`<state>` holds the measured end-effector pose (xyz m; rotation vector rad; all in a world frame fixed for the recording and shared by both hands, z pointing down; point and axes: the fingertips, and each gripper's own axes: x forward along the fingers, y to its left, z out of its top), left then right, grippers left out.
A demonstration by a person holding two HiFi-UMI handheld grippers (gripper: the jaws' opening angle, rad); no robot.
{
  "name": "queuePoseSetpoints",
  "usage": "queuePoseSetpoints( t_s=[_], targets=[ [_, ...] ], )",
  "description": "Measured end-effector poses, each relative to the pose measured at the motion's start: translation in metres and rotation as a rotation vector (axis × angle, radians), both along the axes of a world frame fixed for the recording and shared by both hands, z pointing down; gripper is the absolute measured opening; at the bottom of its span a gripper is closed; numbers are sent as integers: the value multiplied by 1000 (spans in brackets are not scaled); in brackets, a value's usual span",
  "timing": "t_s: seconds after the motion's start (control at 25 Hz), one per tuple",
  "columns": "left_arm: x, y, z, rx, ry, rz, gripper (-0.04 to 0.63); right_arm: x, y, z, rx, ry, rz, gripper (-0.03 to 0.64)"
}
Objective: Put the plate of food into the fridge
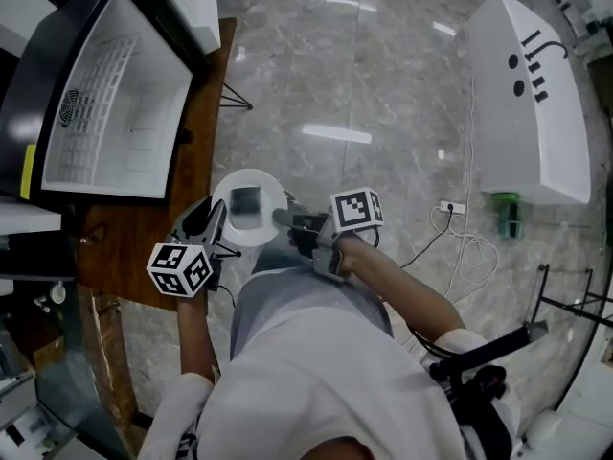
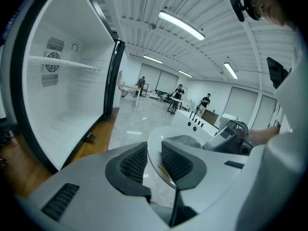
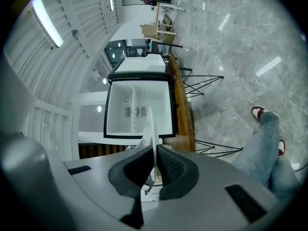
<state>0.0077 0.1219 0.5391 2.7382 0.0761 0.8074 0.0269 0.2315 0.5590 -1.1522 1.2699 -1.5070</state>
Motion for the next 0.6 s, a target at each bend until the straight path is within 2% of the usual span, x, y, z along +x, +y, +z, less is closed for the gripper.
queuePoseSetpoints(
  t_s=[0.12,0.32,0.6],
  targets=[
    [37,-22,3,-26,12,-40,106,42,-22,-3,-10,38,-23,28],
    [86,-70,-3,-22,40,-126,105,96,-72,-5,-14,45,-70,28],
    [138,-150,-23,47,84,-267,106,162,-156,-16,33,75,-186,26]
  ],
)
